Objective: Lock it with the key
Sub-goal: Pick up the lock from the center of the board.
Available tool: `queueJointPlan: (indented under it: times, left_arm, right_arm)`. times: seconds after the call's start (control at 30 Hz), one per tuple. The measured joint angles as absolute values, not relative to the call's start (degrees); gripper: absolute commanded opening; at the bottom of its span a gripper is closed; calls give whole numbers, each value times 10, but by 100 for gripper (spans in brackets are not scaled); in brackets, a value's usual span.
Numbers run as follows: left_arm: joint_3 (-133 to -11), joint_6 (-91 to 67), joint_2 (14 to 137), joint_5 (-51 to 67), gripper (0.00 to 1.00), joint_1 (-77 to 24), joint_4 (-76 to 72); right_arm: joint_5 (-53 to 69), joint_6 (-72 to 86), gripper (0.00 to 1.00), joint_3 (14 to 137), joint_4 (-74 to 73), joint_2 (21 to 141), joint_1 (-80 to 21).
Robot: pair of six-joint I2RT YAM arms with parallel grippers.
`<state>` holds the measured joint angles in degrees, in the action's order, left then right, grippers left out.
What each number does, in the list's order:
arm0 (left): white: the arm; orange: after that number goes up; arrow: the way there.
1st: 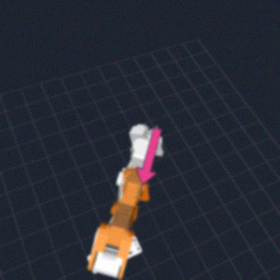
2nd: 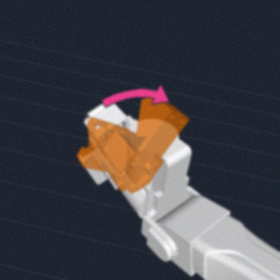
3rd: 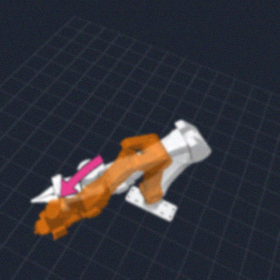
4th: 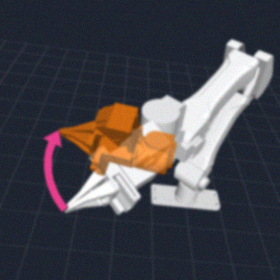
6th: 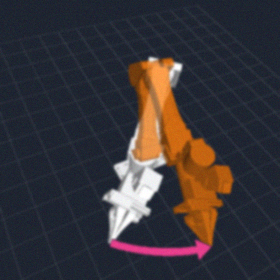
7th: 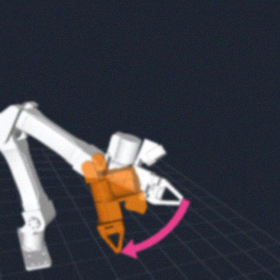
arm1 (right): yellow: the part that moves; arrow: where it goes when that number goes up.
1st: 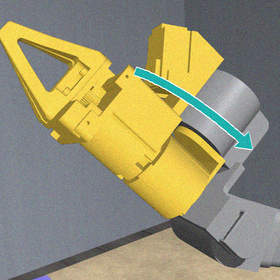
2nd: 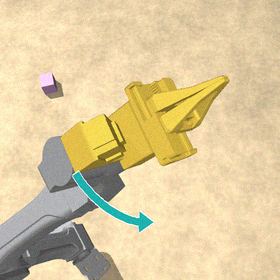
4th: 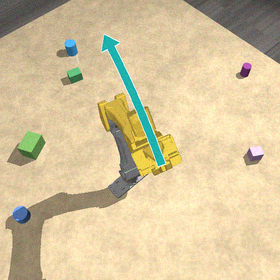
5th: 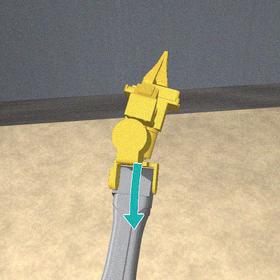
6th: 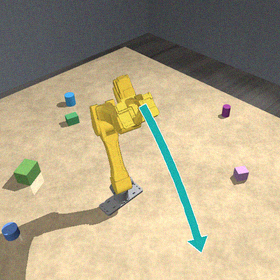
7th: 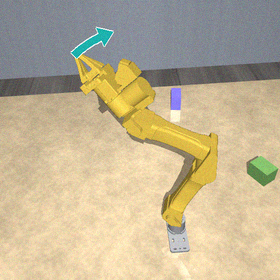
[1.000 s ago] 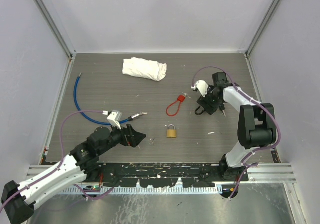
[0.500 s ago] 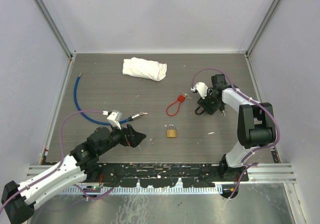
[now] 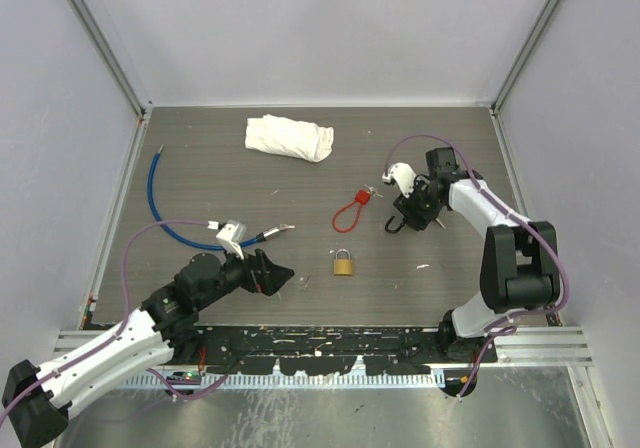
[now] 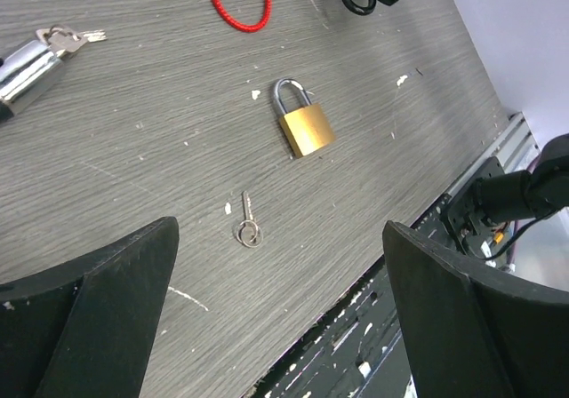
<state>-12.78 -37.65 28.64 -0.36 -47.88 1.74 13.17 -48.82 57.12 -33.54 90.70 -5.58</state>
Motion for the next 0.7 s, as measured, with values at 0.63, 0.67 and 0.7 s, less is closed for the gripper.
queueJointPlan:
  times: [0.63, 0.67, 0.7]
  left_arm:
    - [-190, -396, 487, 82, 64, -479, -205]
    - [-199, -379, 494, 88, 64, -479, -212]
    - [-206, -357, 499, 93, 64, -479, -219]
  right_arm:
    - [515, -683, 1, 473, -387, 713, -105]
    - [532, -687, 1, 474, -389, 717, -113]
    - [545, -689, 1, 475, -391, 720, -119]
